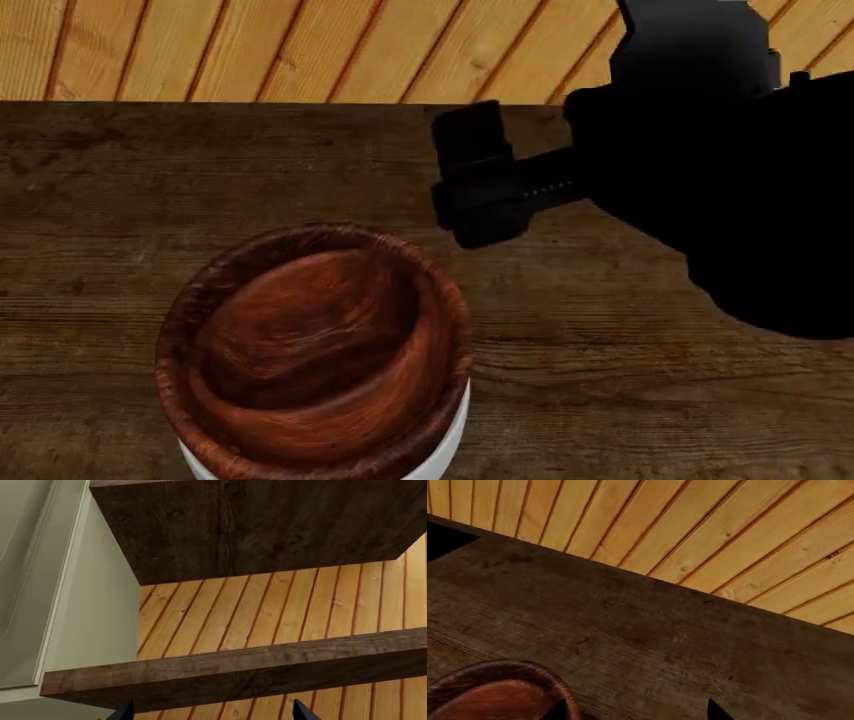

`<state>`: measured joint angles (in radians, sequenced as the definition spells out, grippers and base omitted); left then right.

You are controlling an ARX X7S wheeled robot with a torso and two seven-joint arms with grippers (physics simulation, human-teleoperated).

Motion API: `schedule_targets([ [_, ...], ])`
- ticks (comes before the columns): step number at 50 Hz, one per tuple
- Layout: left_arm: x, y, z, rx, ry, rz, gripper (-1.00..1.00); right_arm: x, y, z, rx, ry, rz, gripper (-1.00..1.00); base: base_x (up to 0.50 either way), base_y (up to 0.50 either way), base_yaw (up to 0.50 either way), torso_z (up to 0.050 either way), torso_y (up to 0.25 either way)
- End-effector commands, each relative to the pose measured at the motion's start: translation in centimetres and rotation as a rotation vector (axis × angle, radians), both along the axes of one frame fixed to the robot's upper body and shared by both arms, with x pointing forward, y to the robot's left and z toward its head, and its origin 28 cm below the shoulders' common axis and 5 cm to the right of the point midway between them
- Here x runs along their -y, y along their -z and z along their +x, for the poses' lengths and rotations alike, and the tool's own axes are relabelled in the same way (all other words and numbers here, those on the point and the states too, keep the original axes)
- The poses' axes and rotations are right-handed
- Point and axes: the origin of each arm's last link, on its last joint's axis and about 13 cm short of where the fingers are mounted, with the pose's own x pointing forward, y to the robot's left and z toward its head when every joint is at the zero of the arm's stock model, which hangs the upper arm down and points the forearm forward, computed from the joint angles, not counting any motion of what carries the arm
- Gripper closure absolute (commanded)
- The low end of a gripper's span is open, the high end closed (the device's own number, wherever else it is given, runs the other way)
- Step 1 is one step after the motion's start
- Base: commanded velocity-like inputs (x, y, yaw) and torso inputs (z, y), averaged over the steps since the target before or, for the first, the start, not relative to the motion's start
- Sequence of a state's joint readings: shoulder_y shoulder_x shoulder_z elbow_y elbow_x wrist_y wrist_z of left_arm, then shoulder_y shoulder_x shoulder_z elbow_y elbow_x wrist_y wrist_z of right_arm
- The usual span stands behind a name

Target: Stack the bowls from largest to smallest.

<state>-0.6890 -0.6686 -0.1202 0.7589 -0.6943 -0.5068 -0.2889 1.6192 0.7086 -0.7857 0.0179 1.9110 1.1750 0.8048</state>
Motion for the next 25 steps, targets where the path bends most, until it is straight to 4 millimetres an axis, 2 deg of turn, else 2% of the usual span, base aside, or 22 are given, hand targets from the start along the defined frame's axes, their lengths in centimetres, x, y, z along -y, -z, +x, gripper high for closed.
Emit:
schedule_targets([
  [1,-0.4,-0.3,-0.4,-0.011,0.017,0.008,-1.00,2.9,-0.6,-2.3,0.062,0.120,0.049,-1.00,0.00,0.00,0.00,0.000,0.000],
  [16,-0.6,-1.3,-1.7,0.003,0.035,0.032,-1.00,6.2,-0.7,-5.5,0.139,0.265,0.124,-1.00,0.00,0.00,0.00,0.000,0.000],
  [25,-1.0,-2.3,-2.8,0.049,0.014,0.026,-1.00,8.1,0.2,-8.6,0.193,0.344,0.182,-1.00,0.00,0.00,0.00,0.000,0.000],
])
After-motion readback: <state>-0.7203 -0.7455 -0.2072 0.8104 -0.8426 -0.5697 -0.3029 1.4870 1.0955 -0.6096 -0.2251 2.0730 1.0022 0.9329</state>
